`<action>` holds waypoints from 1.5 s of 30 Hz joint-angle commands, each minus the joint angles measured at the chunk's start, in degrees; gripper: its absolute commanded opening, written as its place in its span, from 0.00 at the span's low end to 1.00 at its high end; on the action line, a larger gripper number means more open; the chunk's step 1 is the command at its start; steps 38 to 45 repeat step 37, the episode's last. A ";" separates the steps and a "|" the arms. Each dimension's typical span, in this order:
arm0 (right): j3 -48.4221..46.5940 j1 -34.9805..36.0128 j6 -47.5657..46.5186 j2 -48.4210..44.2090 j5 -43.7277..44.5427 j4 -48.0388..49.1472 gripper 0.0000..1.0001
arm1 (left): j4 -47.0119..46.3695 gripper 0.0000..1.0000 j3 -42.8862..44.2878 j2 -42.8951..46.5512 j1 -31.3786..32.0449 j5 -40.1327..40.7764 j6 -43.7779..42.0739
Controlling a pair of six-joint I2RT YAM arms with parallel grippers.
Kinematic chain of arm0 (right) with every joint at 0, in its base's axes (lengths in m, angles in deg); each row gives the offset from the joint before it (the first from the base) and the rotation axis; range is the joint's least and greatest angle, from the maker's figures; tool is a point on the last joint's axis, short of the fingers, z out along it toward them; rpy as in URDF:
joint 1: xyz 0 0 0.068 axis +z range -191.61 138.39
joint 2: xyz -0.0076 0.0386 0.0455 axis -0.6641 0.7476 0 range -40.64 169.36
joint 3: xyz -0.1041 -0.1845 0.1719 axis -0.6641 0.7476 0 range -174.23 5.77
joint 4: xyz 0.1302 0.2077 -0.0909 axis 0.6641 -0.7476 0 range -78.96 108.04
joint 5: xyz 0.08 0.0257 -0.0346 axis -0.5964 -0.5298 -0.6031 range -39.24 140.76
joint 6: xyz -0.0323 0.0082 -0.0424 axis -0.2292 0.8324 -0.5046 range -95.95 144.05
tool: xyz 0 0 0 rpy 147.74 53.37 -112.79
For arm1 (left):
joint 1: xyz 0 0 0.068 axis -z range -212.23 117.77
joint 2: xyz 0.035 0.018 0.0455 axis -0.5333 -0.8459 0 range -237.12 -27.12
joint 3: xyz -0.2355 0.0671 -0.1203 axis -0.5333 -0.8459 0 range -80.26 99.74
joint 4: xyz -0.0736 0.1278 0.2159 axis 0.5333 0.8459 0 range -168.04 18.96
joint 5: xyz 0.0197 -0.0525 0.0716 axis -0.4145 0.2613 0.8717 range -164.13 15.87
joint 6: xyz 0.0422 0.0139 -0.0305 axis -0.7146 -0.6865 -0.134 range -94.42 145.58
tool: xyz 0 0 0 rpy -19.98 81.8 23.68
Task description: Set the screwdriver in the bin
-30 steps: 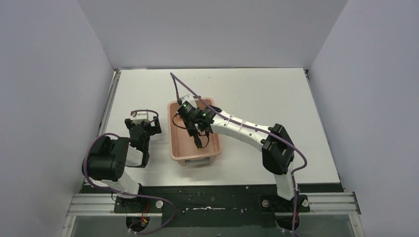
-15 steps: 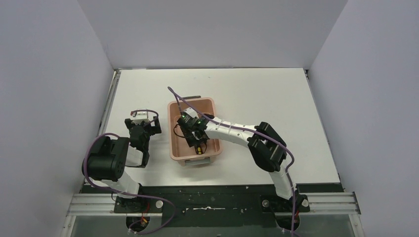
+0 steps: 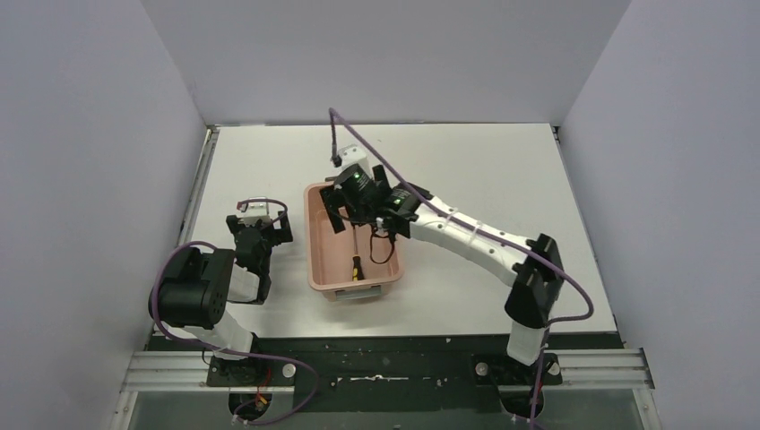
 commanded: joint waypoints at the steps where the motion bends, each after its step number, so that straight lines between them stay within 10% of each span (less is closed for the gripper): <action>1: 3.39 -4.62 -4.78 -10.89 3.81 6.14 1.00 | -1.45 0.97 0.11 0.36 -0.30 -0.70 -0.58; 20: 68.82 -39.96 -7.03 -45.55 -2.36 48.13 1.00 | -1.44 0.97 0.11 0.37 -0.29 -0.70 -0.53; 45: 74.62 -40.51 -6.68 -46.08 -2.46 53.04 1.00 | -1.42 0.97 0.12 0.37 -0.32 -0.72 -0.55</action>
